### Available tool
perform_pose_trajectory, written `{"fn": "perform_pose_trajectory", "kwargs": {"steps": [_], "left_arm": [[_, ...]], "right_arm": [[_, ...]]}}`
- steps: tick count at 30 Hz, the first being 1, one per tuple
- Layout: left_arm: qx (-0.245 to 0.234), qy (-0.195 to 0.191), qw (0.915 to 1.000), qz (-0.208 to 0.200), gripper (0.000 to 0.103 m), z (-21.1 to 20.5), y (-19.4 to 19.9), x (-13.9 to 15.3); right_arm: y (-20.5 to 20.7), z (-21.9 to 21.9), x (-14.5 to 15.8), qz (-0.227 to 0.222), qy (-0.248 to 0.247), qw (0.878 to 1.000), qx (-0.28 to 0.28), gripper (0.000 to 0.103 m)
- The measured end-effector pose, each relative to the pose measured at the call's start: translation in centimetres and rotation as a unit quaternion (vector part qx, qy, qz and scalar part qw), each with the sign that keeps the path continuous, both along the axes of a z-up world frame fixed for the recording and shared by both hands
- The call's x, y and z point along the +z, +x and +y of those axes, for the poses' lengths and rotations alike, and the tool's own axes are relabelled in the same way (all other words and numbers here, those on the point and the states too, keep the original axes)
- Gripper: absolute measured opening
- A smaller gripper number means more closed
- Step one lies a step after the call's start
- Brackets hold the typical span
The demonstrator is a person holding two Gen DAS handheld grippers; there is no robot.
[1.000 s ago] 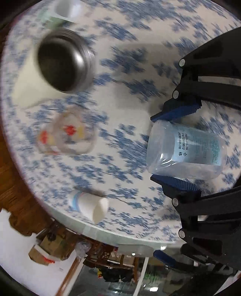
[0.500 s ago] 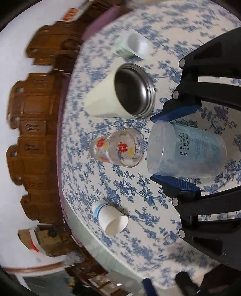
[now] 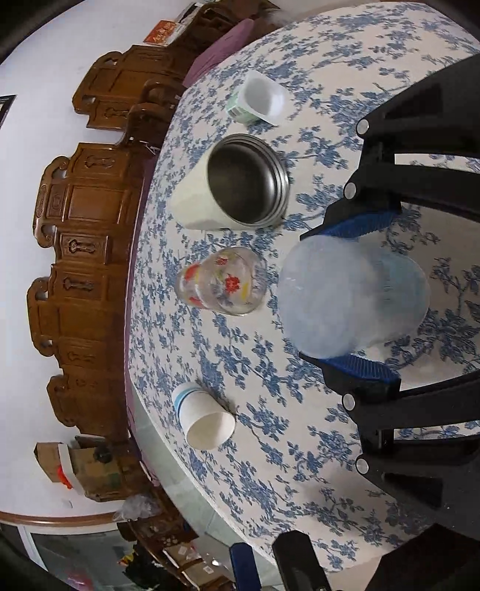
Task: Flip cup upside down
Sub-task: 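Lift and turn the clear cup over with the right tool, then lower it, then open the right tool and withdraw it from the cup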
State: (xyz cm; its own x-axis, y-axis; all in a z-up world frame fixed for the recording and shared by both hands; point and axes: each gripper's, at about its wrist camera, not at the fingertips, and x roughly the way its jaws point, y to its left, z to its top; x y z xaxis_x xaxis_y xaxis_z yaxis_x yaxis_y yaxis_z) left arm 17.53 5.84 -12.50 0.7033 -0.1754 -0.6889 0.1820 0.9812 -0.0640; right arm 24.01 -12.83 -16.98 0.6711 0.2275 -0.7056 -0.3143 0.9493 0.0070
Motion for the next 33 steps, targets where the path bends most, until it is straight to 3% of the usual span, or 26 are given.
{"fn": "perform_pose_trajectory", "kwargs": {"steps": [5,13,26,33], "left_arm": [[0.000,-0.001,1.0000,-0.001,0.091,0.0,0.0,0.0],[0.004,0.005,1.0000,-0.007,0.091,-0.6,-0.5,0.6],[0.030,0.045,0.9985,-0.005,0.095,-3.5,-2.8,1.6],[0.042,0.054,0.9976,0.010,0.095,-4.6,-4.1,1.5]], "right_arm": [[-0.5,-0.4,0.1,0.015,0.022,1.000,0.000,0.059],[-2.3,-1.5,1.0,0.021,0.045,0.999,-0.007,0.073],[-6.3,-5.8,4.1,0.005,0.080,0.996,-0.040,0.100],[-8.3,-7.2,5.7,-0.004,0.089,0.995,-0.043,0.100]]}}
